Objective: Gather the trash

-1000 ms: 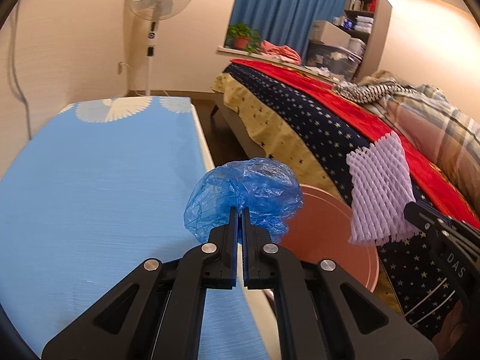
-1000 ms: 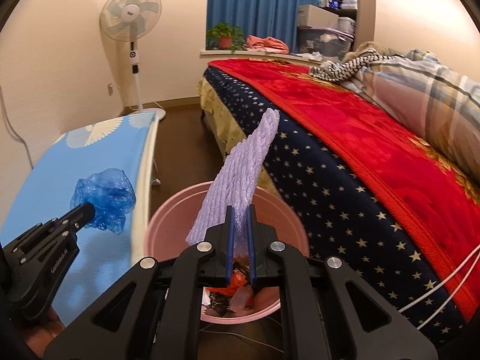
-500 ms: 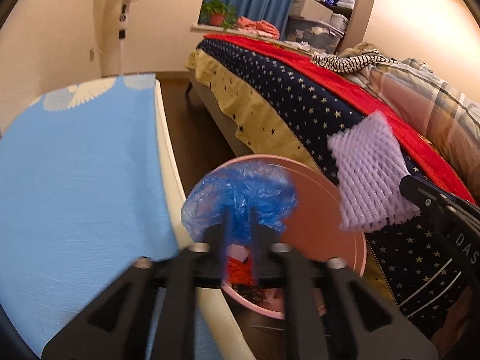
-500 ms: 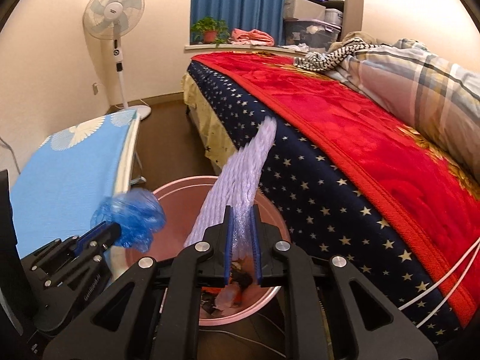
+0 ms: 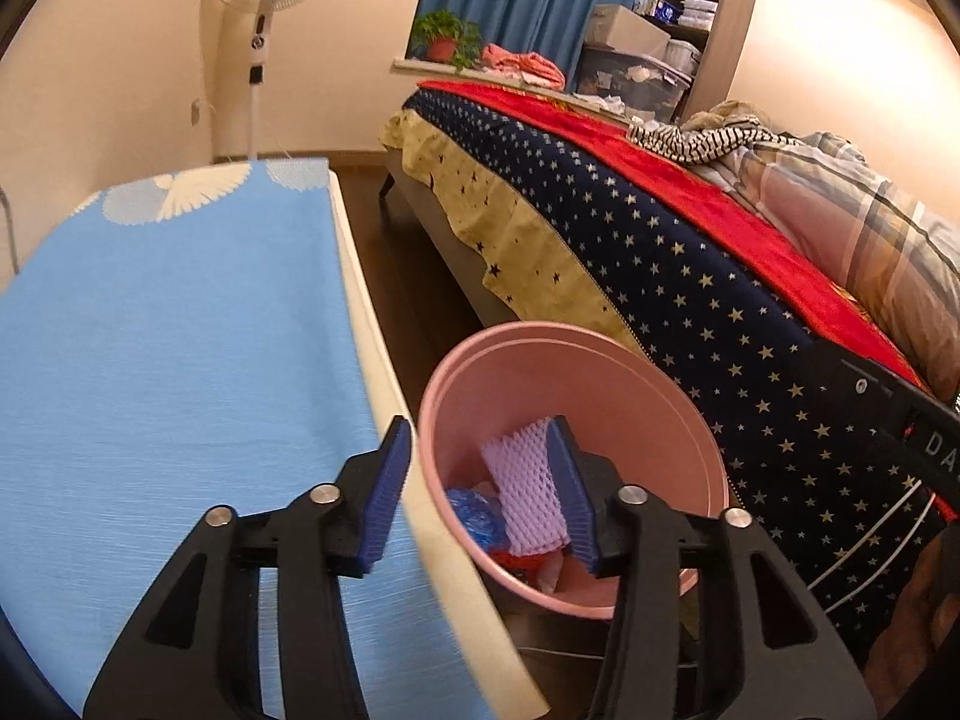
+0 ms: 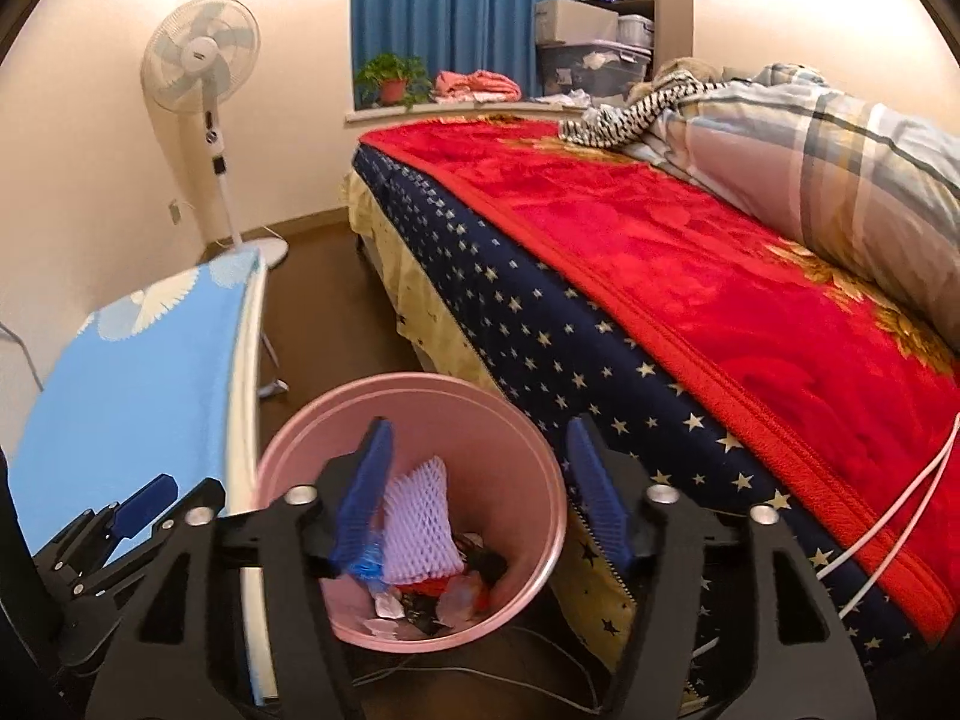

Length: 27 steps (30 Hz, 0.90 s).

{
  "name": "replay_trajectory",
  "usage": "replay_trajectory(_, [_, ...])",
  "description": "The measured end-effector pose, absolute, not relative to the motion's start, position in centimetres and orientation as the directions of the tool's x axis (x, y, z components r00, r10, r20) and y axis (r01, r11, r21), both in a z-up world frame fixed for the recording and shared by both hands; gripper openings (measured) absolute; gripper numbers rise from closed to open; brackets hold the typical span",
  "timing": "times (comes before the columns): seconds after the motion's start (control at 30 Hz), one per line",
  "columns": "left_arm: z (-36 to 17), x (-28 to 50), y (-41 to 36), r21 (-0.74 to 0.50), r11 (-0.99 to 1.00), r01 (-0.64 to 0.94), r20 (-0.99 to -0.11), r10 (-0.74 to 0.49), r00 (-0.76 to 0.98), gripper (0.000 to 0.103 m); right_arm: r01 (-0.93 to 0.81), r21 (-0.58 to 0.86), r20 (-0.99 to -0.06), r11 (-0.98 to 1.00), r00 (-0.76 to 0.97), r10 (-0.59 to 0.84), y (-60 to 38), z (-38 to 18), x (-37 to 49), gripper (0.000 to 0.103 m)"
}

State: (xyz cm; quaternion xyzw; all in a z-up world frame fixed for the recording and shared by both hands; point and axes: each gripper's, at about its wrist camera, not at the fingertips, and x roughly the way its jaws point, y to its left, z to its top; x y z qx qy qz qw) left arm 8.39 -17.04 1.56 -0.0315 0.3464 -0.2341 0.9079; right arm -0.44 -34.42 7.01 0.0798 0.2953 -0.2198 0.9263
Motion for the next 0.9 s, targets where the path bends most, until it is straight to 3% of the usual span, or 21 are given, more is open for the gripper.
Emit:
replay_trajectory(0.17, [3.8,7.1,-14.0,-0.187,0.906,0.379,-0.579,-0.413,0.703,0.058,0.401,0.017,-0.54,0.916,0.775,-0.33,-31.9,9.1,-2.2,0.092])
replay_trajectory(0.23, [4.7,6.5,-12.4,-0.189,0.917,0.351,-0.566,-0.394,0.725,0.068,0.385,0.012,-0.527,0.923,0.787,-0.321,-30.9,9.7,-2.9,0.097])
replay_trajectory(0.43, [6.7,3.1,-8.0,-0.155,0.957,0.245,-0.542,-0.289,0.789,0.086,0.317,0.036,-0.494,0.948,0.83,-0.259,-27.7,11.5,-5.4,0.098])
replay_trajectory(0.9, [8.4,-4.3,-1.8,-0.069,0.992,0.109,-0.518,-0.129,0.845,0.091,0.212,0.011,-0.497,0.977,0.849,-0.178,-22.0,9.7,-7.0,0.098])
